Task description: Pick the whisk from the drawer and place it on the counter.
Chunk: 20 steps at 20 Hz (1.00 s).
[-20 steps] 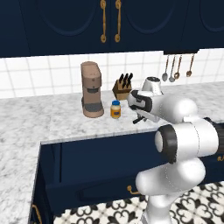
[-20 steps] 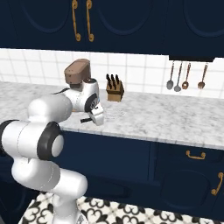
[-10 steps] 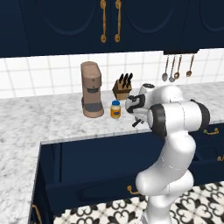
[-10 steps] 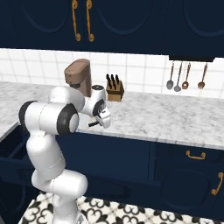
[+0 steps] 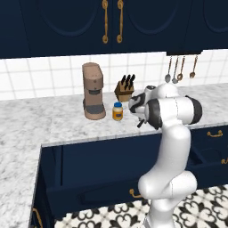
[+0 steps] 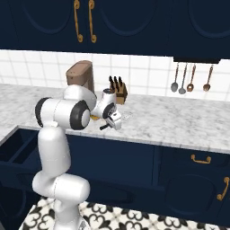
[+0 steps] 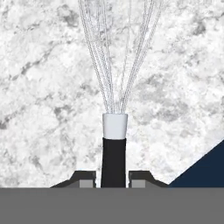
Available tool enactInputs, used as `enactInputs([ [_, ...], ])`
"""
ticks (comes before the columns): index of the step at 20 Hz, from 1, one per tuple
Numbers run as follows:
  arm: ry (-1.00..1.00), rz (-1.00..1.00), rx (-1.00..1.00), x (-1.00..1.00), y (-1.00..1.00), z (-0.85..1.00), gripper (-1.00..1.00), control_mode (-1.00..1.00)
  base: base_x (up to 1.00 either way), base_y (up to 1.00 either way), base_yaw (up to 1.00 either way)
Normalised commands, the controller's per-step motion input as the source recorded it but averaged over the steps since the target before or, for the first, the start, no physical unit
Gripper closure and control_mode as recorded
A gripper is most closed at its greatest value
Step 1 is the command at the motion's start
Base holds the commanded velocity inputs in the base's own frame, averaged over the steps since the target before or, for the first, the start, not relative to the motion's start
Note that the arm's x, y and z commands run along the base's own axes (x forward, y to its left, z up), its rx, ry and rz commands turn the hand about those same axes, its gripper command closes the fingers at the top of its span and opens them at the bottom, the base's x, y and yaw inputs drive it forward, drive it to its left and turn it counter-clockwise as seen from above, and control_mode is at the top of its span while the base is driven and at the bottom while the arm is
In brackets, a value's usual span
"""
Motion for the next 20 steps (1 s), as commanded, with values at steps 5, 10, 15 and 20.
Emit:
enactInputs([
  [5, 0.0, 0.05, 0.0, 0.49, -0.1, -0.37, 1.0, -1.0, 0.0, 0.0, 0.0],
  [10, -0.05, 0.0, 0.0, 0.25, 0.0, -0.06, -1.0, -1.0, 0.0, 0.0, 0.0],
  [15, -0.1, 0.01, 0.0, -0.01, 0.0, 0.02, -1.0, -1.0, 0.0, 0.0, 0.0],
  [20, -0.17, 0.09, 0.0, -0.49, 0.0, 0.29, -1.0, -1.0, 0.0, 0.0, 0.0],
])
